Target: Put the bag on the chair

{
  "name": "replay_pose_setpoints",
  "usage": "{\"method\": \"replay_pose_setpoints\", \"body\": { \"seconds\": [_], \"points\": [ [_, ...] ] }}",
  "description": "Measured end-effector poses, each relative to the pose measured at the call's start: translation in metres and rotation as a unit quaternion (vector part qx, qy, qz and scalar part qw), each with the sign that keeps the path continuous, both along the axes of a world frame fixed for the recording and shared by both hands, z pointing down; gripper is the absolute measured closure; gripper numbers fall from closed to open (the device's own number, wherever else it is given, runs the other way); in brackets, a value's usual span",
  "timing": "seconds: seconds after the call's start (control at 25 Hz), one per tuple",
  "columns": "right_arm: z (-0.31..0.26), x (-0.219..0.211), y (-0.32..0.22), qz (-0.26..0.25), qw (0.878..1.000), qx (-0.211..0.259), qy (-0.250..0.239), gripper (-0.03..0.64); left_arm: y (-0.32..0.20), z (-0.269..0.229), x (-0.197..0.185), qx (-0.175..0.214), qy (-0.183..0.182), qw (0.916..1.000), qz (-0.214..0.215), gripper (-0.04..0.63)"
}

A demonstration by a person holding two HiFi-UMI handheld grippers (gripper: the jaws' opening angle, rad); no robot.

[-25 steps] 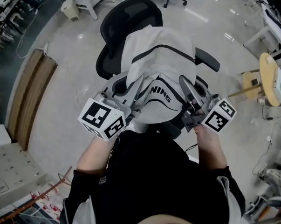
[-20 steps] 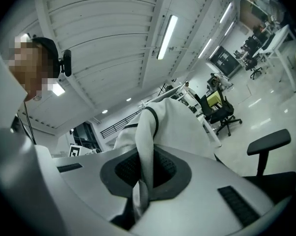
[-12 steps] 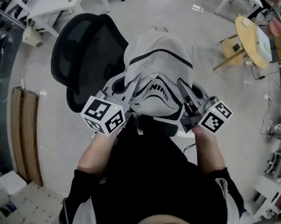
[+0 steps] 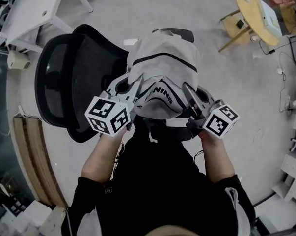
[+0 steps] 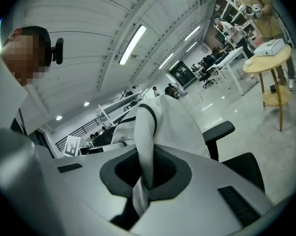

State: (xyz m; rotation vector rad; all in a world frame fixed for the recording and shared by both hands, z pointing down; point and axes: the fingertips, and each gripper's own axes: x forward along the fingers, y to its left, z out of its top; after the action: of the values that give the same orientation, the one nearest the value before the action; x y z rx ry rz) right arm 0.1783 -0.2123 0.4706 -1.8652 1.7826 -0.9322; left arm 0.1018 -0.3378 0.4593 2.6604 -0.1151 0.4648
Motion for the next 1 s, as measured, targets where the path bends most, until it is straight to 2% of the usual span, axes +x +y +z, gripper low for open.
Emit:
{"method": "replay_pose_setpoints", "body": {
  "seconds": [0.12,0.28,0.48,0.64,0.8,1.0],
  "points": [
    [0.019,0.007,-0.009,0.013,1.000,-0.012,-0.016,0.584,-0.014,0.019,0.013,-0.014,-0.018,0.9997,0.004,0.568],
    [0.040,0.024,-0.021,0.033,0.998,-0.013,-0.051,0.584,-0.029,0.038,0.035,-0.011,-0.033,0.9992,0.016,0.568],
    [0.056,0.046,-0.048,0.036,0.998,-0.009,-0.041,0.584,-0.059,0.056,0.057,-0.009,-0.041,0.9991,0.003,0.568],
    [0.089,0.056,-0.063,0.039,0.998,-0.043,-0.034,0.583,-0.071,0.086,0.067,-0.026,-0.053,0.9982,-0.009,0.566],
    [0.123,0.047,-0.058,0.045,0.995,-0.070,-0.061,0.583,-0.067,0.120,0.063,-0.036,-0.087,0.9956,-0.003,0.561],
    [0.158,0.049,-0.054,0.043,0.990,-0.112,-0.070,0.583,-0.069,0.164,0.059,-0.062,-0.123,0.9904,-0.011,0.555]
  ]
}}
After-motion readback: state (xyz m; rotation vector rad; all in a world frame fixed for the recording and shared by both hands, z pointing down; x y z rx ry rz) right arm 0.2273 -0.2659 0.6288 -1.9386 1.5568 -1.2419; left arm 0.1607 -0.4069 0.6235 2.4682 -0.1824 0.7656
